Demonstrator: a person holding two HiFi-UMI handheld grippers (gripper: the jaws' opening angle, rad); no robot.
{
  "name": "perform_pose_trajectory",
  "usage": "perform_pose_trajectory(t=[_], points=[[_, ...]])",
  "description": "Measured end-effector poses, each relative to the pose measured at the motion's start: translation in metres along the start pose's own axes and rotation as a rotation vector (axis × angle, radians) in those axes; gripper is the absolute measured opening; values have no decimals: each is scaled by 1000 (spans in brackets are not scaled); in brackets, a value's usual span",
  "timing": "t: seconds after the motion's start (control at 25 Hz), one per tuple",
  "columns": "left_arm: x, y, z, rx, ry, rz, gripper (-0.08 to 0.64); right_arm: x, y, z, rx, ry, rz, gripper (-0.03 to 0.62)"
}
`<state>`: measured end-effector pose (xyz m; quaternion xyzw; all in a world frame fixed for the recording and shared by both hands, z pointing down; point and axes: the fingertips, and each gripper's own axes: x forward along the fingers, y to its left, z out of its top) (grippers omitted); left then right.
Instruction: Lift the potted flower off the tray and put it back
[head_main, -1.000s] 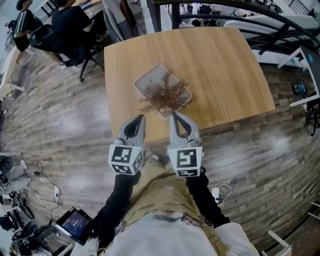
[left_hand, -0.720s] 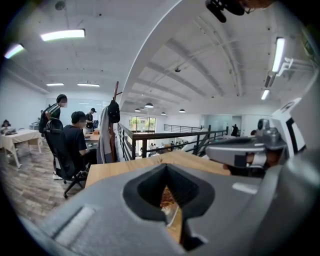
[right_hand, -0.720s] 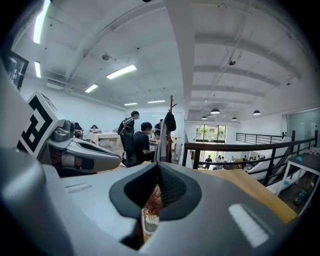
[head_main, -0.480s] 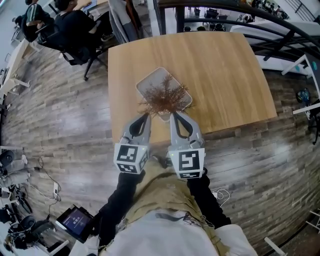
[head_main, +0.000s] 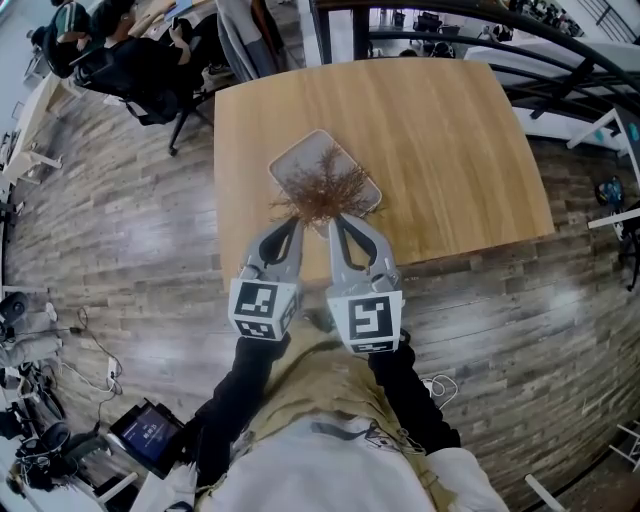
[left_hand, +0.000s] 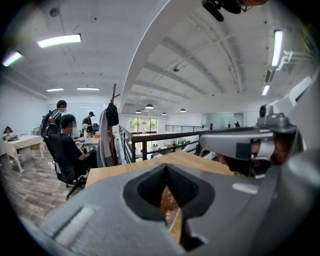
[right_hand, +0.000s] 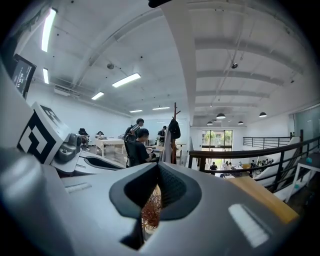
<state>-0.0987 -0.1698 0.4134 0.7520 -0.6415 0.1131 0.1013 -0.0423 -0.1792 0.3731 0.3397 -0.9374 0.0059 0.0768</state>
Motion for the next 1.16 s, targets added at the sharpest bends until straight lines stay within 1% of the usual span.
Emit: perform_pose_trajectory(t=[0.16, 0.4, 0.52, 0.64, 0.8, 1.16], points=[[3, 0, -1, 1, 7, 9, 2, 4, -5, 0, 10, -6, 7, 3], [-10, 22, -19, -21, 26, 45, 2, 12, 15, -8, 14, -3, 29, 3], [-19, 28, -28, -29, 33, 50, 2, 12, 25, -12, 15, -4, 31, 3], [-21, 28, -33, -41, 43, 55, 2, 10, 26, -16, 18, 8, 38, 3], [-27, 27, -35, -49, 41, 50, 2, 6, 28, -17, 16, 19, 29, 3], [-60, 31, -49, -54, 19, 20, 2, -9, 60, -14, -23, 11, -5, 3]])
